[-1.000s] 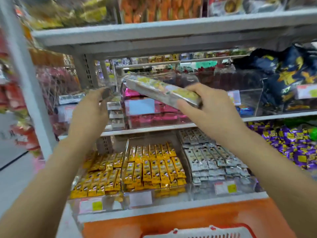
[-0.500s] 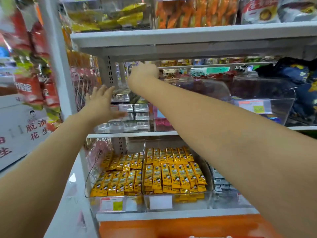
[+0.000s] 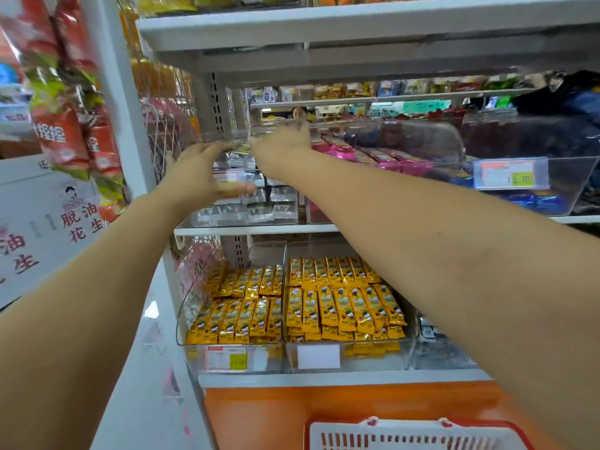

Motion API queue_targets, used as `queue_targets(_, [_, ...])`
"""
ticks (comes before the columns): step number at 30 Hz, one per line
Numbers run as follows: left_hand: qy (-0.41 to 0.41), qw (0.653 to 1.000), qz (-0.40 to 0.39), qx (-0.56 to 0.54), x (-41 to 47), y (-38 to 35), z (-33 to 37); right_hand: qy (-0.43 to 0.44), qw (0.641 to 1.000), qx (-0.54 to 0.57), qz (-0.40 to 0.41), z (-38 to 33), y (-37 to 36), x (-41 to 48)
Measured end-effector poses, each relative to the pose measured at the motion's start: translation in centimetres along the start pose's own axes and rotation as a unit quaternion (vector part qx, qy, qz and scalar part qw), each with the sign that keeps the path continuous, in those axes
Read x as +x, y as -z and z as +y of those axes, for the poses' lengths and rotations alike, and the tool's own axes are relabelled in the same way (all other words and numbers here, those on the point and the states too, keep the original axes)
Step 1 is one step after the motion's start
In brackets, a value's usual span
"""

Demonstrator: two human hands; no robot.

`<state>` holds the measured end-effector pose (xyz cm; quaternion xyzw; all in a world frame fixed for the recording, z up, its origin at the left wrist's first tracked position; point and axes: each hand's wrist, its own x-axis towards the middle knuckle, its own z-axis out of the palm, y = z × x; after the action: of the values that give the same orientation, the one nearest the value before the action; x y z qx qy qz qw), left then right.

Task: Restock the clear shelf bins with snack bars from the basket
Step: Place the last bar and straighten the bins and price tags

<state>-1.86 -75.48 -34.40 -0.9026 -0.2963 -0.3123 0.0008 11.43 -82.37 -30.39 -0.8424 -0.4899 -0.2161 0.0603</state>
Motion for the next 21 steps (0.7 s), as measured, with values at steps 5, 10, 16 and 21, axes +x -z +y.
queue_targets(5, [-0.005, 0.999, -0.009, 0.047, 0.4, -0.3, 0.1, 0.051, 0.998, 0.027, 0.001, 1.0, -0.9, -0.4])
queue_targets(10, [-0.022, 0.999, -0.021, 0.029, 0.8, -0.8, 0.5, 0.159, 0.985, 0.013, 0.061, 2.4, -1.7, -1.1])
queue_targets(16, [0.007, 0.997, -0.037, 0.066, 0.8, -0.5, 0.6, 0.189, 0.98, 0.021, 0.053, 2.8, -1.5, -1.6])
queue_targets(21, [0.007, 0.999, -0.022, 0.023, 0.4, -0.3, 1.4, 0.179, 0.983, 0.032, 0.028, 2.8, -0.8, -2.5])
